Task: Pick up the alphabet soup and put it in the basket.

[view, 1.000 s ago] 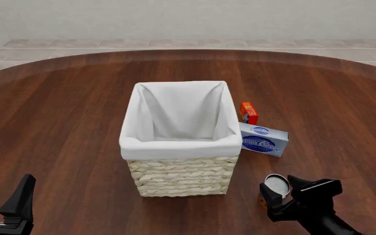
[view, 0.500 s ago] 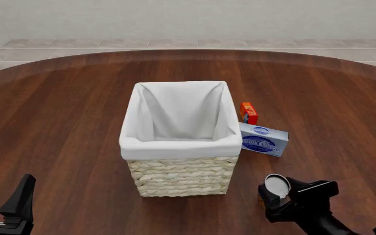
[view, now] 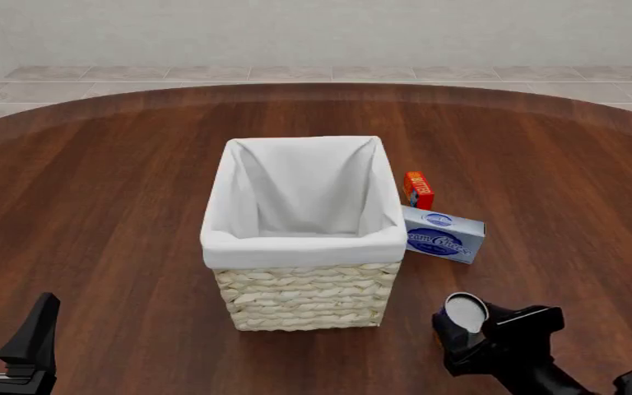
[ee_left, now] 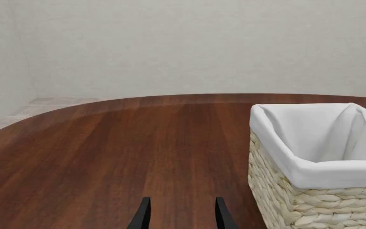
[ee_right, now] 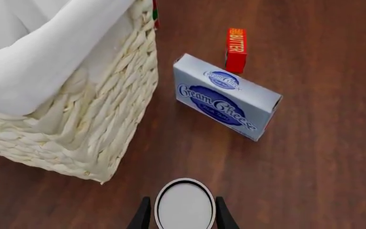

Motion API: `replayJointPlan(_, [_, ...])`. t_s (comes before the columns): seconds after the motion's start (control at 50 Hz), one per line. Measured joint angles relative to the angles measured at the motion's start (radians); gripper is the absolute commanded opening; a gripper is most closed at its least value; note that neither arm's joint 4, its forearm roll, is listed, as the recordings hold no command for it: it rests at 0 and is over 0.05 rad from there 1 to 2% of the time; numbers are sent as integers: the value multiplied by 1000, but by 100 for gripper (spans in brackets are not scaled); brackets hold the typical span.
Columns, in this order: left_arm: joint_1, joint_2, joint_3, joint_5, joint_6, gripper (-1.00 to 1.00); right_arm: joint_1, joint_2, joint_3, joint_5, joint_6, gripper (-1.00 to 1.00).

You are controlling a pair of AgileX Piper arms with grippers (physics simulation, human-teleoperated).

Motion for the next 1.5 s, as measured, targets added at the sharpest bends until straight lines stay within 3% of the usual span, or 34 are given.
replayJointPlan(0.22, [0,0,0,0,0,100,0,20,-1,-16,-1,100])
replayJointPlan(0.24, [0,0,0,0,0,100,0,22,-1,-17,0,-100])
replayJointPlan(0.86, [0,0,0,0,0,100,-8,6,1,-5,-32,-100])
replayJointPlan(1.14, [0,0,0,0,0,100,-17,-120,1,109,-48,-100])
replayJointPlan(1.5, [0,0,0,0,0,100,-10,-385,-13,356,-73,-100])
